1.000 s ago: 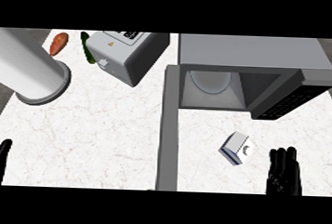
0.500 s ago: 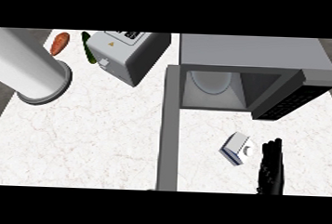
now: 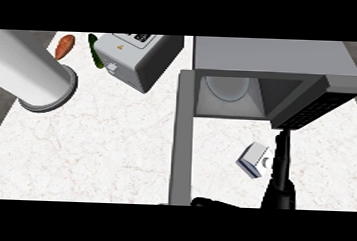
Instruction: Pick up the milk, place it into the microwave and close the microwave
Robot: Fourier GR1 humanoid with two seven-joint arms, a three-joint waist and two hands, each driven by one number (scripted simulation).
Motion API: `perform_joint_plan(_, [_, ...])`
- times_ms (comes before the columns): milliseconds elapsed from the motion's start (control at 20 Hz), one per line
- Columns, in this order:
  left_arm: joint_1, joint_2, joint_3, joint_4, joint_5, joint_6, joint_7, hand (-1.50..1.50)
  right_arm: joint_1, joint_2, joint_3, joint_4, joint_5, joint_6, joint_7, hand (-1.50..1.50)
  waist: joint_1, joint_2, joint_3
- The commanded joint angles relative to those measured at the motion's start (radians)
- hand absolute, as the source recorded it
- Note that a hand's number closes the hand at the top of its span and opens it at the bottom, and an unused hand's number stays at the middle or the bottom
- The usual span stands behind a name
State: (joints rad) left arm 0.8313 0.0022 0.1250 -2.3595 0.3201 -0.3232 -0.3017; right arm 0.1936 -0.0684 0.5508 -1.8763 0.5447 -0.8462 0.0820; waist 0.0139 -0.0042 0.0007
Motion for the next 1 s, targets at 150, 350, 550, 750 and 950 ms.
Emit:
perform_joint_plan(150, [0.106,-0.002,0.057,-0.008,0.063,-0.07,-0.071,-1.5,-0.073,-0.037,-0.123,0.133,-0.11,0.033,-0.066,-1.5,0.002,0.002,0.0])
perform_joint_plan(350, [0.117,-0.002,0.061,0.044,0.046,-0.096,-0.151,-1.5,-0.082,-0.014,-0.191,0.261,-0.202,-0.016,-0.194,-1.5,0.004,0.002,0.0])
perform_joint_plan(550, [0.004,0.001,0.125,0.079,0.081,-0.104,-0.073,-1.5,-0.119,0.003,-0.238,0.404,-0.26,-0.003,-0.287,-1.5,-0.006,0.005,0.0])
perform_joint_plan(750, [0.099,-0.002,0.091,0.0,0.08,-0.107,-0.078,-1.5,-0.096,-0.012,-0.292,0.451,-0.349,0.049,-0.388,-1.5,-0.002,0.003,0.0])
perform_joint_plan(950, [0.061,0.014,0.191,0.064,0.148,-0.157,-0.069,-1.5,-0.094,-0.033,-0.328,0.489,-0.426,0.146,-0.478,-1.5,-0.006,0.003,0.0])
